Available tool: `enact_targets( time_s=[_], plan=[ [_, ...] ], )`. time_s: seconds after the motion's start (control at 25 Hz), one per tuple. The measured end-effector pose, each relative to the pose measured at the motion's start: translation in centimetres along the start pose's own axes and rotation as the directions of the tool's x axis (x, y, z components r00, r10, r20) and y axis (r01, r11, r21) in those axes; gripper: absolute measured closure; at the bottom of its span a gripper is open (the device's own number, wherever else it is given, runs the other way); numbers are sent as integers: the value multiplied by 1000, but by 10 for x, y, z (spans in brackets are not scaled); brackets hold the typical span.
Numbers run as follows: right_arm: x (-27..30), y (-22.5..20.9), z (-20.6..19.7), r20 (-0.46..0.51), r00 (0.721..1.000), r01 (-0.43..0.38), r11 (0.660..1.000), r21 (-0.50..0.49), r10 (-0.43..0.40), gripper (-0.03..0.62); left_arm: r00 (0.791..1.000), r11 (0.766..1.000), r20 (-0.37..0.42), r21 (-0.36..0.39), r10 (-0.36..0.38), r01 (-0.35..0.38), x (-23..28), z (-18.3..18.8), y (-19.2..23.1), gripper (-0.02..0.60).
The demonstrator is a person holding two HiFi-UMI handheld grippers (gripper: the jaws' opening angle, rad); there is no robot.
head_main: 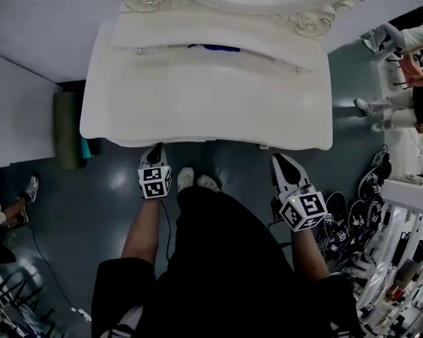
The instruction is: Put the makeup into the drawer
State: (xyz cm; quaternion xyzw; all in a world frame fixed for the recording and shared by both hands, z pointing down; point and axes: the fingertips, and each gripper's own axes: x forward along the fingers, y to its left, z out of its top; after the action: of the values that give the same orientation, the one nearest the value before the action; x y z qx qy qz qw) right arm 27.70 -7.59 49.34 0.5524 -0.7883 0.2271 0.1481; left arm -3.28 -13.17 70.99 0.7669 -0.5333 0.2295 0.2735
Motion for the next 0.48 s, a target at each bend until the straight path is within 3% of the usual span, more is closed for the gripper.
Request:
enact_targets(
  time_s=[0.24, 0.48],
  plan=[
    [8, 10, 7, 10, 1000, 14, 1000, 0, -14, 549, 1000, 1000, -4, 3, -15, 15, 8, 8, 3, 561],
    [10, 16, 11, 22, 999, 38, 999, 6, -39, 549, 1000, 997, -4, 74, -24, 24, 16, 15, 4, 561]
  ],
)
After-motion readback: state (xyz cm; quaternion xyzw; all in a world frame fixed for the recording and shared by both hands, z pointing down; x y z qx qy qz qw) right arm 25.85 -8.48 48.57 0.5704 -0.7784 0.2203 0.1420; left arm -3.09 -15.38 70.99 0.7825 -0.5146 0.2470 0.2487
